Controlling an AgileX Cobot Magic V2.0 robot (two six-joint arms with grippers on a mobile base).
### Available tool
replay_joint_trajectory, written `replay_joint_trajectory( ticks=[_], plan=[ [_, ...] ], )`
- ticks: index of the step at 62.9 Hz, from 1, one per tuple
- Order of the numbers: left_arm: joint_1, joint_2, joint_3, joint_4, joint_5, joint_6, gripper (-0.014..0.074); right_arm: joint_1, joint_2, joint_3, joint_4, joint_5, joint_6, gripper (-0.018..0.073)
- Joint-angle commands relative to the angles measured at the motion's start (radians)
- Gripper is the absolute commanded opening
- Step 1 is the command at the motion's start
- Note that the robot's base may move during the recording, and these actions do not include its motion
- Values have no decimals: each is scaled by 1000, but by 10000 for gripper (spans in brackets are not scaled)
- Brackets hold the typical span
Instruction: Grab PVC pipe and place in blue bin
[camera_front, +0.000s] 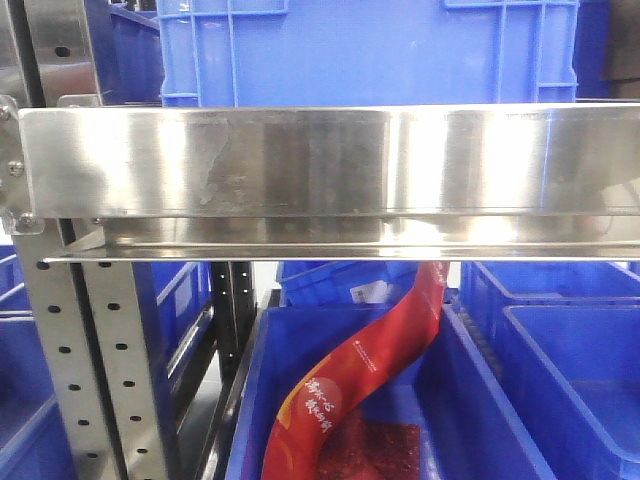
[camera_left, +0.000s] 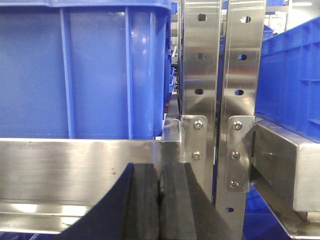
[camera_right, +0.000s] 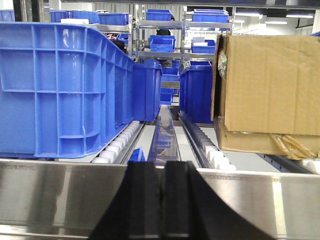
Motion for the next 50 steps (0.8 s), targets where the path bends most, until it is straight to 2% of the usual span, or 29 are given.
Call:
replay_joint_trajectory(
  ticks=[1, 29, 38, 50],
  plan=[
    [2, -3, -1, 9, -24, -6, -111, 1, -2, 0, -6, -20, -1, -156],
    [2, -3, -1, 96, -22, -6, -111, 1, -2, 0, -6, -20, -1, -156],
    [2, -3, -1, 90, -22, -8, -111, 1, -2, 0, -6, -20, -1, -156],
    [2, -3, -1, 92, -22, -53, -111, 1, -2, 0, -6, -20, -1, -156]
  ],
)
